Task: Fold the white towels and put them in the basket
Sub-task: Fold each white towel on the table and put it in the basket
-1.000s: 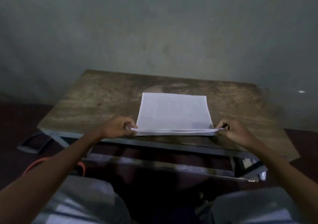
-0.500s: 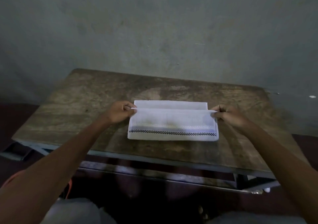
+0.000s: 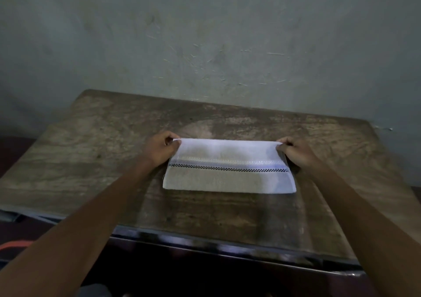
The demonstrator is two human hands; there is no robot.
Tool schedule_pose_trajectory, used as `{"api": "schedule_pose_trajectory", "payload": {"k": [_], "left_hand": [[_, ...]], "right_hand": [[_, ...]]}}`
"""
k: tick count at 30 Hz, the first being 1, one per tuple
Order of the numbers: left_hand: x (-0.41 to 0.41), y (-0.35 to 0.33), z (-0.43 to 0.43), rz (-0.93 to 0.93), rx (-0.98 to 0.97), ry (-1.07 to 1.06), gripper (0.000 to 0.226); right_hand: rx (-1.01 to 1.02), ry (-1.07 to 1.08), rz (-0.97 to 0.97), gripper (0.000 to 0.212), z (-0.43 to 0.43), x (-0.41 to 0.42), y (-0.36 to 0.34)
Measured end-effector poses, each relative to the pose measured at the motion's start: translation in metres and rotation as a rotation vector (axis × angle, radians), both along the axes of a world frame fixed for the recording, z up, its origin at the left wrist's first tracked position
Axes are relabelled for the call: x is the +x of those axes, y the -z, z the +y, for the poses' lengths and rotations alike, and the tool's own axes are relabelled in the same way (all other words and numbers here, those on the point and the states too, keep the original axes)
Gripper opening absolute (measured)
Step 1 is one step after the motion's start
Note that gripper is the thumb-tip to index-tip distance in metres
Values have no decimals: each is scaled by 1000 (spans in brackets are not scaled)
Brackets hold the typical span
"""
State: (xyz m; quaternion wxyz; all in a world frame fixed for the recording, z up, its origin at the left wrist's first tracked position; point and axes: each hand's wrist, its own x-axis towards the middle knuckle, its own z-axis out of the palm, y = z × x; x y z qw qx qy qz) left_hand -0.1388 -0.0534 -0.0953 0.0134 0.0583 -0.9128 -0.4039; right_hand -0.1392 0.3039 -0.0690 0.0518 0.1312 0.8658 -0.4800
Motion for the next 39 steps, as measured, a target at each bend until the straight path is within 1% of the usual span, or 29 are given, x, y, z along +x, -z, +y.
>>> {"api": "schedule_pose_trajectory", "payload": {"k": [3,4,6,7,8,9,12,14,16,19,21,23,25,27,28,29,31,33,36,39], "left_hand": [[-2,5,1,43,-8,-18,16],[-1,6,2,62,-38,-13,19],[-1,6,3,74,-94,15,26],[-1,5,4,65,-124,36,30],[-1,4,3,50,-165,68,33],[-2,0,3,34,-214,109,33],[-3,-14,0,-35,-305,212,30],[-2,-24,-3,-47,-319,242,26],[3,-37,-8,-17,-306,248,20],[10,-65,-11,64,-229,228,13],[15,-93,-13,131,-152,197,11],[16,-123,-17,233,-104,184,9],[19,-153,-20,316,-172,227,9],[22,-180,-19,378,-231,287,7],[24,-192,-20,415,-201,303,4],[25,-203,-20,426,-160,303,8],[26,-219,-23,364,-96,345,11],[24,-227,-24,301,-107,384,8],[21,-227,-18,399,-119,330,8],[20,-221,-10,521,-120,273,8]], "right_hand": [[85,-62,1,11,3,-7,6],[138,-111,4,17,4,-8,8],[283,-235,-1,36,7,-13,11],[367,-287,-12,41,7,-15,12],[432,-319,-20,42,6,-17,11],[466,-335,-21,39,5,-18,10],[493,-379,-36,21,4,-22,2],[531,-437,-74,15,4,-19,-9],[559,-458,-49,12,4,-12,-26],[518,-440,54,3,7,2,-60],[461,-385,168,9,13,10,-87],[451,-370,284,15,19,16,-115],[489,-413,328,20,24,21,-144],[479,-361,408,18,30,21,-172],[459,-343,425,17,34,21,-185],[438,-369,404,19,36,22,-197],[378,-438,333,24,41,24,-214],[322,-391,352,24,44,26,-225],[323,-383,377,21,44,26,-228],[345,-285,475,16,43,27,-225]]}}
